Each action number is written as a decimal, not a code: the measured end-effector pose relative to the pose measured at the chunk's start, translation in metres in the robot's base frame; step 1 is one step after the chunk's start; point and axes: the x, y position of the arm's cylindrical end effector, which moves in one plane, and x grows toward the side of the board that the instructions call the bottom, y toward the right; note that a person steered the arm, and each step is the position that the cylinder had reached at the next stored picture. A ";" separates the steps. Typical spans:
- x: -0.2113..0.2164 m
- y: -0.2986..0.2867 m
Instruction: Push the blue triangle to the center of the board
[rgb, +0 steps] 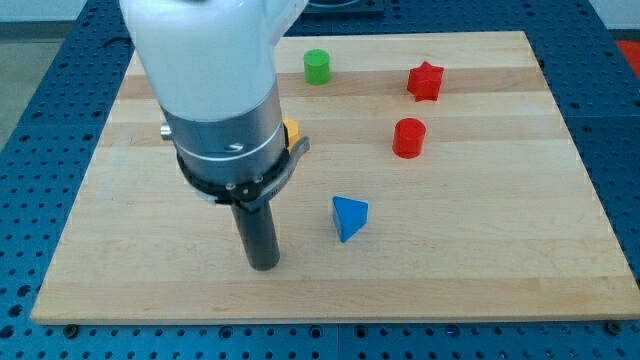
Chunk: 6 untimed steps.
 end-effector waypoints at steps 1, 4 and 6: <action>0.017 0.044; -0.037 0.082; -0.049 0.063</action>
